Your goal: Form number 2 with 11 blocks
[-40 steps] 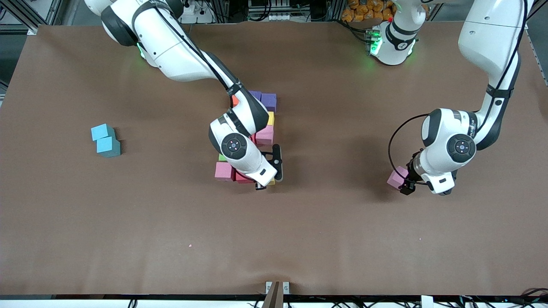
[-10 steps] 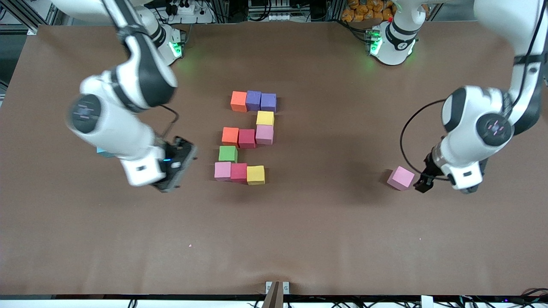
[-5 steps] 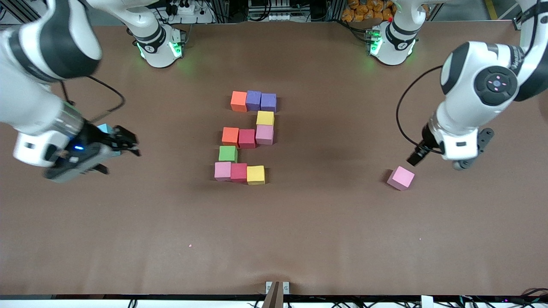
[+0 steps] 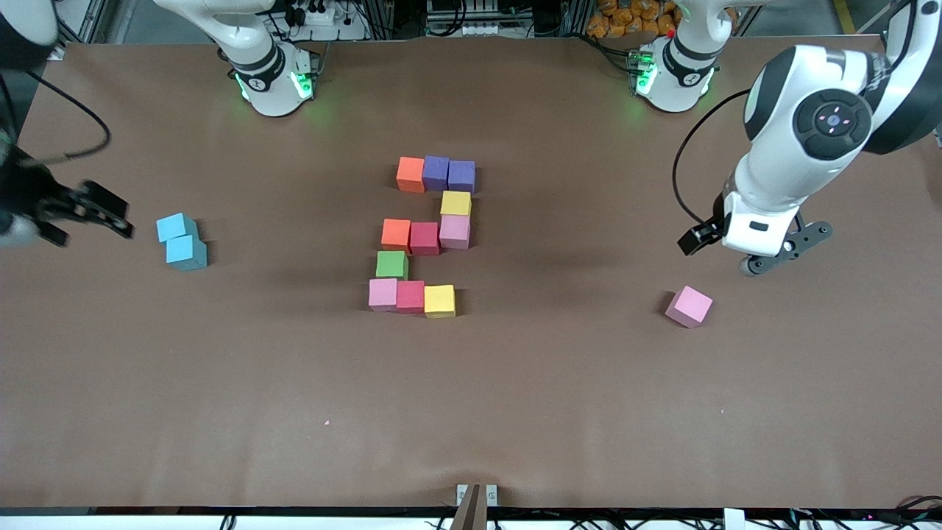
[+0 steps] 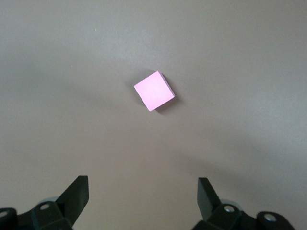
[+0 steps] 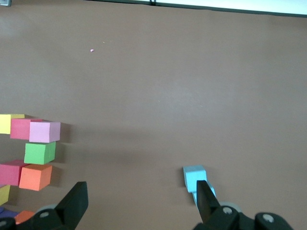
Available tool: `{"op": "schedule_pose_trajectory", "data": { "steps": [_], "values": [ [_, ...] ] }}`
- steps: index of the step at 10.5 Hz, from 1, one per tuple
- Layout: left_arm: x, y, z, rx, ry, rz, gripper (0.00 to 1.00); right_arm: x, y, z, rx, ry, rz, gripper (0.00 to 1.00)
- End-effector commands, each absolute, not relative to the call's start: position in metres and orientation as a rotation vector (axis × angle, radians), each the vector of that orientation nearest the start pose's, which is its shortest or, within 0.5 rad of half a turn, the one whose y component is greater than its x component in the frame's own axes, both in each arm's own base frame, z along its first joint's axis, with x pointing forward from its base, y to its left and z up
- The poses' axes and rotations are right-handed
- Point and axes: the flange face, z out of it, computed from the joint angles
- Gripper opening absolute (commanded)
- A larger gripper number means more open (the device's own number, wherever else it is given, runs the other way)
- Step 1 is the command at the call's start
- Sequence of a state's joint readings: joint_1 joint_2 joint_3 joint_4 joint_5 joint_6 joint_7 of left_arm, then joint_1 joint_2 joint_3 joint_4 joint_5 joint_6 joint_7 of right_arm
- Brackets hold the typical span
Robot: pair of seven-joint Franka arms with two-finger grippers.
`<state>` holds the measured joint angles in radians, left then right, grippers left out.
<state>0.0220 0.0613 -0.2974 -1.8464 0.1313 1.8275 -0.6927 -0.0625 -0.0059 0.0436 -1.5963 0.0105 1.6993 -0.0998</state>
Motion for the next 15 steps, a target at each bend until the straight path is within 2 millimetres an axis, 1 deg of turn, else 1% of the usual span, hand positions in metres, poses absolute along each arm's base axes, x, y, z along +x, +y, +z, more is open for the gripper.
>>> {"op": "schedule_pose_trajectory", "data": {
  "steps": [1,2,3,4,5,6,7,9,11,13,15],
  "values": [
    [0.534,-0.111,0.527,-3.034,-0.398,0.048,1.00,0.530,-0.010,0.638,-3.164,-0.069,-0.161,1.00],
    [0.537,-0.097,0.558,-3.059,-0.287,0.029,1.00,0.528,-0.018,0.637,-3.163,-0.026,-0.130,1.00],
    [0.543,-0.086,0.587,-3.077,-0.248,-0.008,1.00,0.529,-0.033,0.632,-3.159,0.016,-0.110,1.00],
    [0.546,-0.081,0.604,-3.092,-0.252,-0.055,1.00,0.531,-0.034,0.632,-3.156,0.021,-0.113,1.00],
    [0.546,-0.079,0.614,-3.095,-0.245,-0.084,1.00,0.533,-0.027,0.632,-3.156,0.009,-0.108,1.00],
    [0.545,-0.078,0.619,-3.089,-0.236,-0.079,1.00,0.536,-0.014,0.629,-3.164,-0.035,-0.086,1.00],
    [0.545,-0.080,0.623,-3.096,-0.192,-0.086,1.00,0.538,-0.008,0.623,-3.163,-0.052,-0.067,1.00],
    [0.541,-0.086,0.629,-3.146,-0.116,-0.042,1.00,0.539,-0.007,0.628,-3.158,-0.069,-0.079,1.00],
    [0.540,-0.094,0.629,-3.155,-0.083,-0.035,1.00,0.534,-0.009,0.629,-3.157,-0.046,-0.021,1.00],
    [0.540,-0.101,0.629,-3.162,-0.061,-0.033,1.00,0.534,0.000,0.627,-3.146,-0.065,-0.007,1.00],
    [0.541,-0.100,0.626,-3.160,-0.049,-0.026,1.00,0.534,-0.002,0.627,-3.144,-0.065,-0.007,1.00]
  ]
}}
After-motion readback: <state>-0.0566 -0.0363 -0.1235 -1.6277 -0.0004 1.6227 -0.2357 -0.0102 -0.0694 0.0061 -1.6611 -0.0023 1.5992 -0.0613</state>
